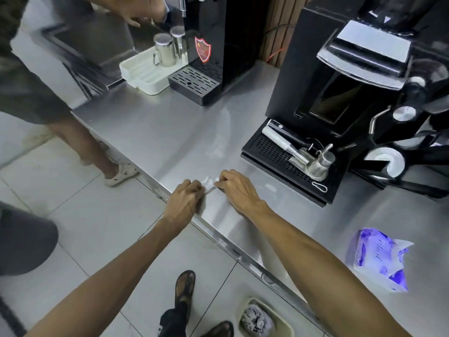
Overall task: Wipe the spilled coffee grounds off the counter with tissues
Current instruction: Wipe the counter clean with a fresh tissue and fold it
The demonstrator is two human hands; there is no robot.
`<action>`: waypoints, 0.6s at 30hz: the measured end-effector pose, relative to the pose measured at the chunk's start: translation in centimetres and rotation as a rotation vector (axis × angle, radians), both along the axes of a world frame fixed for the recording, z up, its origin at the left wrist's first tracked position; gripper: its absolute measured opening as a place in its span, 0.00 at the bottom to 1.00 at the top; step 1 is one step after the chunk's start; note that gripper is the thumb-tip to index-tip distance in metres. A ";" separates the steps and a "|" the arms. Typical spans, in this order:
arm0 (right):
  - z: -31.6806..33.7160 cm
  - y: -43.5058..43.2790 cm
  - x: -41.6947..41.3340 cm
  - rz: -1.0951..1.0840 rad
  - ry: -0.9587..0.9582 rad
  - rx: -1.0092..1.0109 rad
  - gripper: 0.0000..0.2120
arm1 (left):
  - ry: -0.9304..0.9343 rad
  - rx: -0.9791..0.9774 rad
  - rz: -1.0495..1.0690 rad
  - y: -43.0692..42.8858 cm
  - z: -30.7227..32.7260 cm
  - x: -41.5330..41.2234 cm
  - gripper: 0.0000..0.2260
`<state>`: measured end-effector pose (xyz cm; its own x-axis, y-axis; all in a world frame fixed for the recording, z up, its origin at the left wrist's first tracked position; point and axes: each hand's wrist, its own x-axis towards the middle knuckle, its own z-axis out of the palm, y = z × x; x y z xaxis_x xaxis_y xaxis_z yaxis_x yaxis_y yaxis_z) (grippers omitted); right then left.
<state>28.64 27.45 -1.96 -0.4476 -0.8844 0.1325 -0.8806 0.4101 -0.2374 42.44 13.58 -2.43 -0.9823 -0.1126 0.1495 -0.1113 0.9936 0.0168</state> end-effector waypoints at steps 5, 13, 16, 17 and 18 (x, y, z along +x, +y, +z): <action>-0.1 2.2 -0.1 0.085 0.036 0.012 0.10 | 0.066 0.026 -0.091 1.4 -1.2 0.9 0.19; 0.1 3.3 1.2 0.149 0.050 0.033 0.15 | 0.025 0.002 -0.032 1.6 -1.1 1.5 0.21; 0.4 1.3 1.3 0.096 0.035 0.050 0.12 | -0.045 -0.039 0.049 -0.3 -0.5 0.2 0.24; 0.5 0.6 1.0 0.083 0.036 0.053 0.11 | -0.076 -0.051 0.066 -0.7 -0.4 -0.1 0.24; 0.6 0.1 0.6 0.073 0.041 0.065 0.10 | -0.092 -0.061 0.081 -1.0 -0.3 -0.4 0.24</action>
<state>29.28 27.58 -1.37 -0.3773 -0.9216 0.0909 -0.9171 0.3581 -0.1753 42.03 12.61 -2.73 -0.9802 -0.1859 0.0681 -0.1899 0.9802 -0.0571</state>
